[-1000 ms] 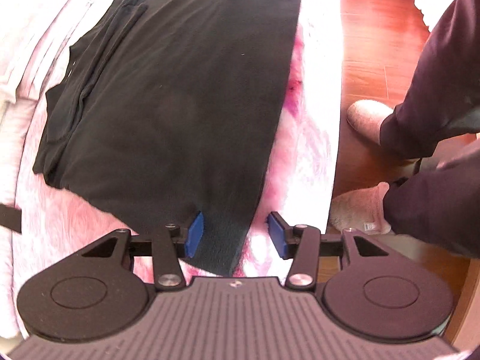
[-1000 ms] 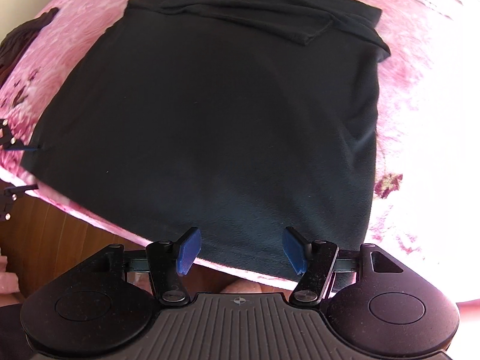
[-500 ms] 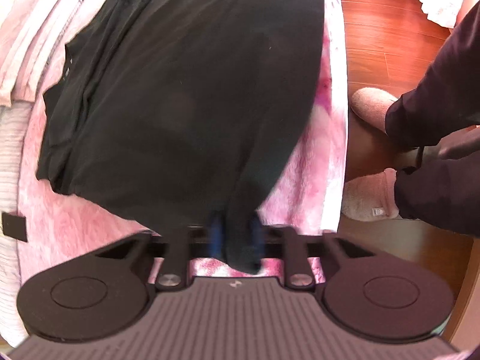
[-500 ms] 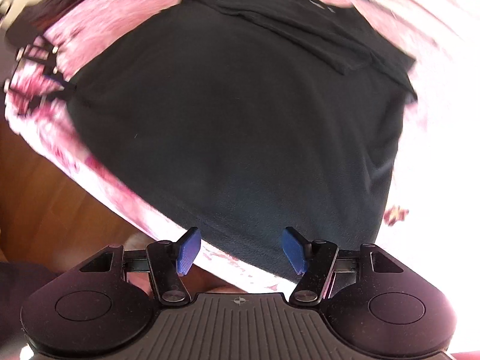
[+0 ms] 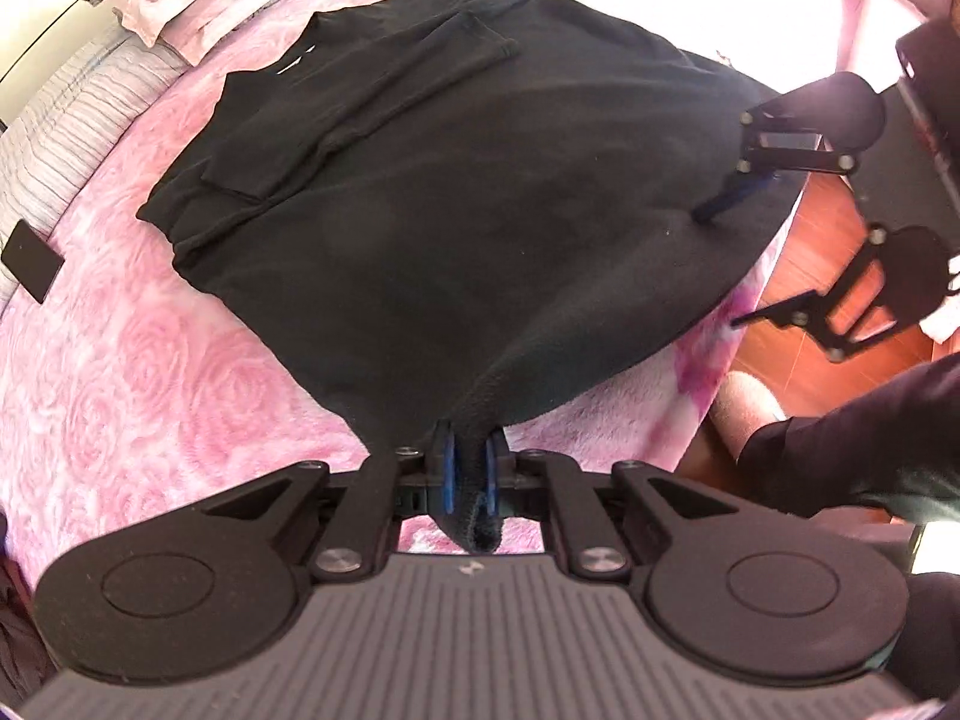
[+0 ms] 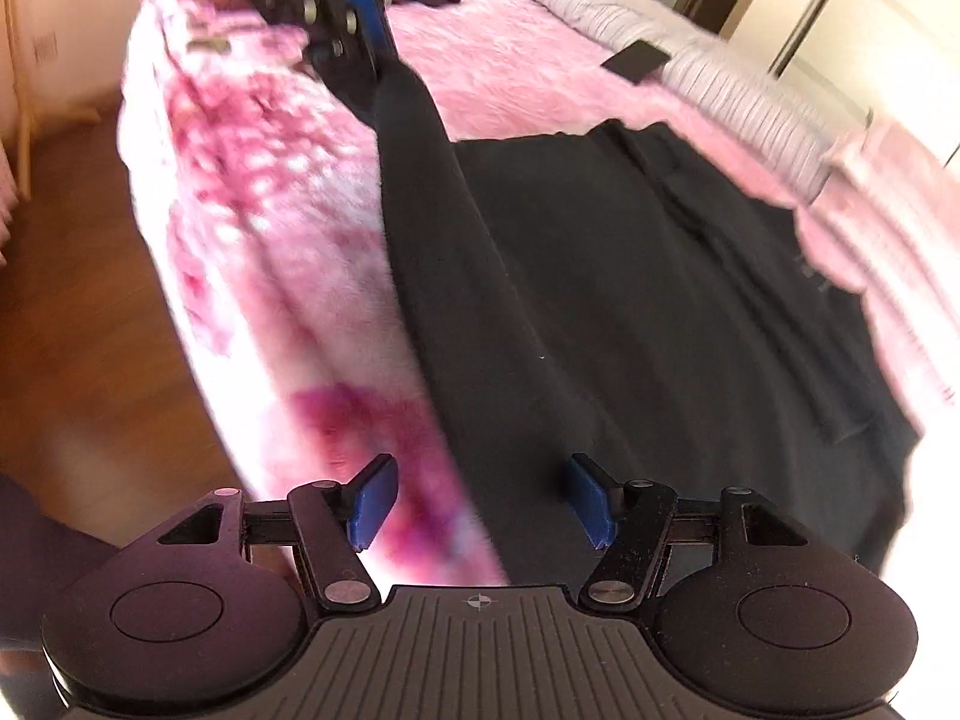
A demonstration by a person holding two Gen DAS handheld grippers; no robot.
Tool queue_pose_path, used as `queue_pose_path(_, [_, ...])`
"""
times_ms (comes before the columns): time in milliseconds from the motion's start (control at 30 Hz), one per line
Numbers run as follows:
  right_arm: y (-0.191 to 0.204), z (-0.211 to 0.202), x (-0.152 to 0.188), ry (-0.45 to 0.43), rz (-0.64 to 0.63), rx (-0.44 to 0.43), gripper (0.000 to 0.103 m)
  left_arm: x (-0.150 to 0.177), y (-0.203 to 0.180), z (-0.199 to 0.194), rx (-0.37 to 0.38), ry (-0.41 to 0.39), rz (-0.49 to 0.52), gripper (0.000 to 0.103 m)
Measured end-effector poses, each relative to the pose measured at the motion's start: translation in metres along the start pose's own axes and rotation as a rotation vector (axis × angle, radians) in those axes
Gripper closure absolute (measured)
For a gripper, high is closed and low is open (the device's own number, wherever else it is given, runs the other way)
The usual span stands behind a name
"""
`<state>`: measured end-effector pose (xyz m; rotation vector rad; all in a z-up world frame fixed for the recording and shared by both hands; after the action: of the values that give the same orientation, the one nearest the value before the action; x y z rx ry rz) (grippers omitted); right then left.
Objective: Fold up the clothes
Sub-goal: 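Grasp the hem with the left tool while the right tool grasps the other hem corner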
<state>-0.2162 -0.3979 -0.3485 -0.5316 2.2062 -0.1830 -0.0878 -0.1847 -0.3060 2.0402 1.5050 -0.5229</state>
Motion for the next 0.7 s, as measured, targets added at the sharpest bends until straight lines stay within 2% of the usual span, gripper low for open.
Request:
queue_pose_path(100, [-0.018,0.002,0.012,0.050,-0.027,0.126,0.040,0.004,0.000,-0.003,-0.007,0.008,0.017,0.096])
queue_pose_path(167, [-0.038,-0.008,0.033,0.113,-0.073,0.194,0.047,0.008,-0.002,-0.001,-0.009,0.015,0.044,0.096])
queue_pose_path(200, [-0.048,-0.014,0.046,0.153,-0.094,0.208,0.054,0.009,-0.003,-0.001,-0.007,0.018,0.067,0.096])
queue_pose_path(300, [-0.080,-0.037,0.085,0.249,-0.144,0.235,0.059,0.012,-0.010,0.003,0.007,0.021,0.136,0.096])
queue_pose_path(367, [-0.094,-0.048,0.095,0.262,-0.187,0.227,0.064,0.011,-0.015,0.005,0.019,0.020,0.177,0.096])
queue_pose_path(433, [-0.101,-0.055,0.094,0.257,-0.238,0.199,0.097,0.008,-0.018,0.005,0.021,0.021,0.206,0.096])
queue_pose_path(567, [-0.114,-0.063,0.077,0.266,-0.222,0.114,0.100,0.004,-0.020,-0.004,0.031,0.030,0.240,0.097])
queue_pose_path(700, [-0.105,-0.086,0.061,0.253,-0.229,0.016,0.101,0.008,-0.031,-0.030,0.066,0.054,0.255,0.098])
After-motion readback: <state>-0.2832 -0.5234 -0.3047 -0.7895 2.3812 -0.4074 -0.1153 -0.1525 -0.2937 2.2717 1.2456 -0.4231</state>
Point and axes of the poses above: each gripper's, at about its wrist camera, not at the fingertips, and z roughly the way its jaws point, y to its left, x to its underside, the point moved 4 cm from there along z, roughly the way its jaws point, and after that the axes turned 15 degrees about -y, right-handed, at the moved point
